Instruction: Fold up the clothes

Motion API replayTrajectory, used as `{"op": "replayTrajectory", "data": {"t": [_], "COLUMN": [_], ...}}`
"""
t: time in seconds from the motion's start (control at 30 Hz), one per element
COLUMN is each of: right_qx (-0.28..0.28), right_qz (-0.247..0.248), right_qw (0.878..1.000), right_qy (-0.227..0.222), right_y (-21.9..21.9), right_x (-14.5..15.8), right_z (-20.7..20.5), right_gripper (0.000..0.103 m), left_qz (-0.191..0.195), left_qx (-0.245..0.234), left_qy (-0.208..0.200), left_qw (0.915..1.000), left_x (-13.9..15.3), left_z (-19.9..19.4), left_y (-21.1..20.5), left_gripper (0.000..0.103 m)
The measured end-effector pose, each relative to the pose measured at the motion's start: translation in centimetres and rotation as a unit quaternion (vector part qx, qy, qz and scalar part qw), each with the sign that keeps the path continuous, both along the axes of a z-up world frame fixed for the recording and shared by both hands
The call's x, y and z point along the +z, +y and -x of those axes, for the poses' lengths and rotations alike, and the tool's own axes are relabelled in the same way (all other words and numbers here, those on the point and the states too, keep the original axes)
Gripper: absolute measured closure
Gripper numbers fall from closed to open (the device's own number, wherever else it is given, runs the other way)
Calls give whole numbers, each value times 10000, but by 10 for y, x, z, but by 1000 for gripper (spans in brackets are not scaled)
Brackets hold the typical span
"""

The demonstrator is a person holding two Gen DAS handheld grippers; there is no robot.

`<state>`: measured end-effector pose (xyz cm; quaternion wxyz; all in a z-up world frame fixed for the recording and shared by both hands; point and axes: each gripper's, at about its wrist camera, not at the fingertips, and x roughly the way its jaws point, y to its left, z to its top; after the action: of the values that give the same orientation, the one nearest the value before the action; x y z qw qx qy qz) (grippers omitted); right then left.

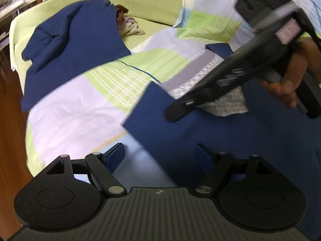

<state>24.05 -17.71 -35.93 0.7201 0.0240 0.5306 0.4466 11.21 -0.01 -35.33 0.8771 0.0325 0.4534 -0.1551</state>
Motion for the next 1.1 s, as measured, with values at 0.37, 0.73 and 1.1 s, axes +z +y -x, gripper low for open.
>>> {"op": "replayTrajectory", "data": {"t": [0.37, 0.73, 1.1], "right_qx": [-142, -574, -674], "right_qz": [-188, -161, 593], "right_qw": [9993, 9973, 9934], "right_qy": [-284, -433, -713], "right_y": [-46, -57, -115], "right_x": [20, 19, 32], "right_z": [3, 5, -4], "right_gripper": [101, 46, 43], "left_qz": [1728, 2517, 1908], "left_qx": [-951, -239, -918], "left_qy": [391, 1006, 896], "left_qw": [9796, 9623, 9732], "left_x": [3, -31, -34], "left_z": [-60, -84, -90], "left_y": [29, 52, 38], "left_gripper": [25, 25, 85]}}
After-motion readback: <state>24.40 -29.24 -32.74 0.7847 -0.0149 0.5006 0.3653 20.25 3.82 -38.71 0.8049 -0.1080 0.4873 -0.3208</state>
